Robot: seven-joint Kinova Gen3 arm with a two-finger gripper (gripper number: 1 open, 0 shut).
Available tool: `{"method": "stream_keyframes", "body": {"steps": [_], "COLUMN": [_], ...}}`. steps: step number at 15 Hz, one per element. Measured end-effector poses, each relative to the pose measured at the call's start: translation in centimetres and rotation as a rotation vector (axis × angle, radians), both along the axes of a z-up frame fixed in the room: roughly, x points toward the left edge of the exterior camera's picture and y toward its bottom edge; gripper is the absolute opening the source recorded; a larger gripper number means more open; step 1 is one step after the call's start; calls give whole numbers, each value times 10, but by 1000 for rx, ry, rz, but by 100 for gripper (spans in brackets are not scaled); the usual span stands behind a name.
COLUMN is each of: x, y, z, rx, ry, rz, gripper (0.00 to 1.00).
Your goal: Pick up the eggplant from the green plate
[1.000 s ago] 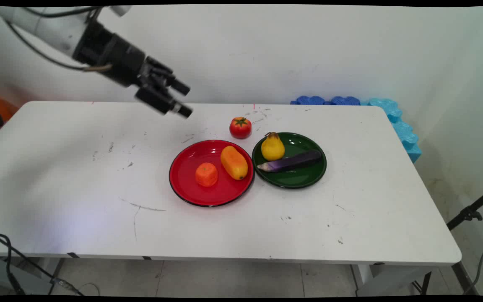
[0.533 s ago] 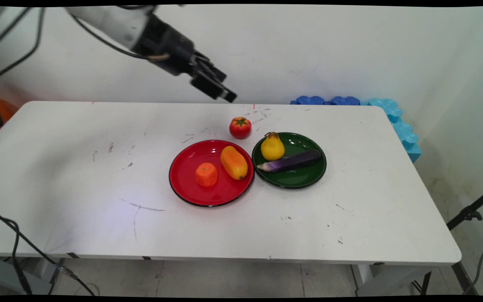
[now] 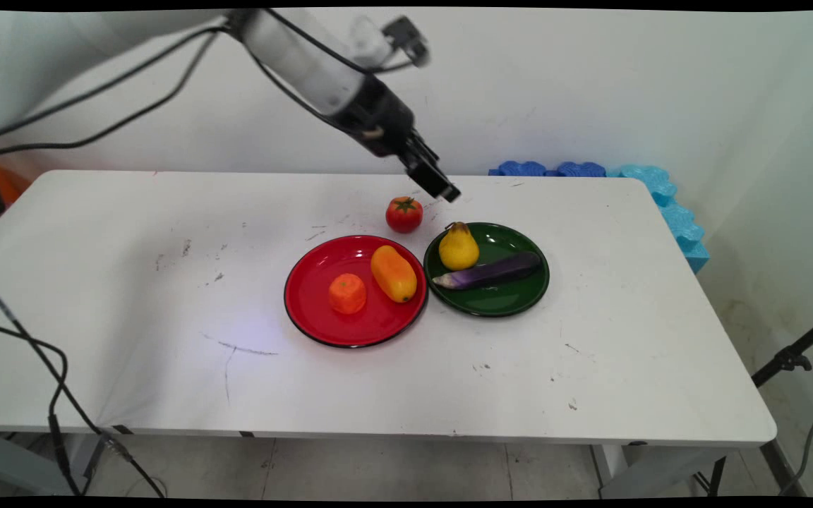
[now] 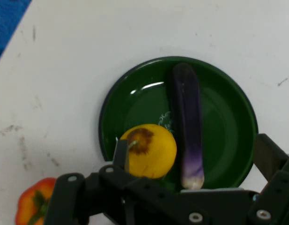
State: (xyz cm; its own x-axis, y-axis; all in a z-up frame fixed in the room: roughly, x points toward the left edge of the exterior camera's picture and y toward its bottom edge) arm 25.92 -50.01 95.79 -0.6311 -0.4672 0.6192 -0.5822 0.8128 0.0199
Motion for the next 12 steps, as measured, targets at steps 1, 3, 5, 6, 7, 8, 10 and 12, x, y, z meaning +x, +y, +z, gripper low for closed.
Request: {"method": "stream_keyframes", "body": {"steps": [1, 3, 5, 6, 7, 8, 10, 12], "x": [-9, -28, -46, -55, -62, -70, -83, -94], "y": [-5, -16, -26, -30, -32, -35, -39, -42], "z": [-8, -26, -47, -57, -66, -76, -92, -107], "rx": [9, 25, 37, 41, 43, 45, 51, 59], "ry": [-14, -40, -58, -65, -71, -78, -85, -94], "rz": [-2, -4, -4, -6, -8, -12, -21, -29], "gripper": [100, 100, 100, 100, 100, 100, 100, 100]}}
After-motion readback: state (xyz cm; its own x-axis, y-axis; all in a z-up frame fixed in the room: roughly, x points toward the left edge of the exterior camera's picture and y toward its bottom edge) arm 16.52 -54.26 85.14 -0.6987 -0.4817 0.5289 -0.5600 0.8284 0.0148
